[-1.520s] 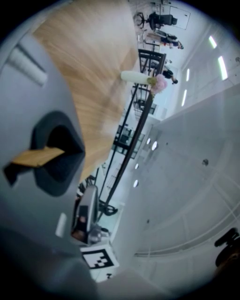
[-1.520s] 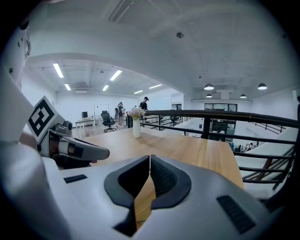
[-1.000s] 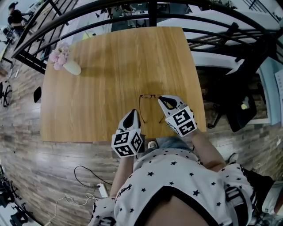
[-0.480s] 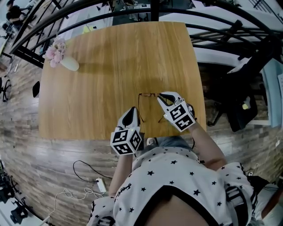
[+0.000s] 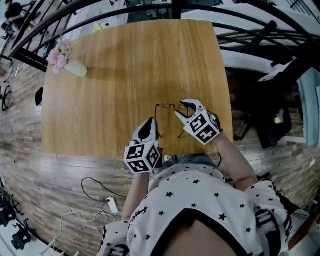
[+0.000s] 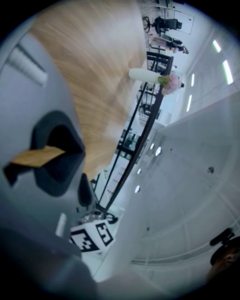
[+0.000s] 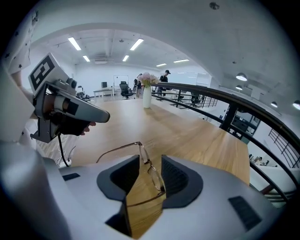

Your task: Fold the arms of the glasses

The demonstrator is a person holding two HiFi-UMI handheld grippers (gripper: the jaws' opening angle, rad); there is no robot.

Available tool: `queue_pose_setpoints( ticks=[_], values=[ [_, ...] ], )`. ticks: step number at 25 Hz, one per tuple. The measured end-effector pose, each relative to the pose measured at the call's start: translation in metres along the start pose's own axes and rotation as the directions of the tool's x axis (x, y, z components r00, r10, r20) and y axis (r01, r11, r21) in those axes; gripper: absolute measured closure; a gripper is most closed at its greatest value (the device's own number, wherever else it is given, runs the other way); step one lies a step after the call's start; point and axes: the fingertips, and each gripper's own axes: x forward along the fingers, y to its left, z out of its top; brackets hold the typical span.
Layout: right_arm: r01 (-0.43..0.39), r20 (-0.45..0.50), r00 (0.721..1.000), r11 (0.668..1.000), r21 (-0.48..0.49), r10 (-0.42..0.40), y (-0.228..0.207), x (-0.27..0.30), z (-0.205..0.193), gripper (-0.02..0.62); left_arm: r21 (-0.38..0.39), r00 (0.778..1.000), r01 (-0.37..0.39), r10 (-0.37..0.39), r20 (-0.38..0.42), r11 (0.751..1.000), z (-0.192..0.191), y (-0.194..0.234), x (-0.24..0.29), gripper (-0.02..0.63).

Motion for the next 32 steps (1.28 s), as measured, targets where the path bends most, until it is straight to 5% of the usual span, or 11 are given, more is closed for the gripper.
queue_pose_setpoints(
  ticks=[21,32],
  values=[
    [-0.119,-0.165,0.983,0.964,-0.239,0.080,0.006,0.057,-0.017,0.490,-0.018,0.999,-0.022,0.021,-0.024,1.000,-0.003,0.007,0.015,0.597],
    [-0.199,-0.214,0.966,0.942,-0.271,0.143,0.009,0.068,-0.022,0.545,-0.014,0.999,-0.028,0.028,-0.026,0.999,-0.005,0.006,0.018,0.597]
  ],
)
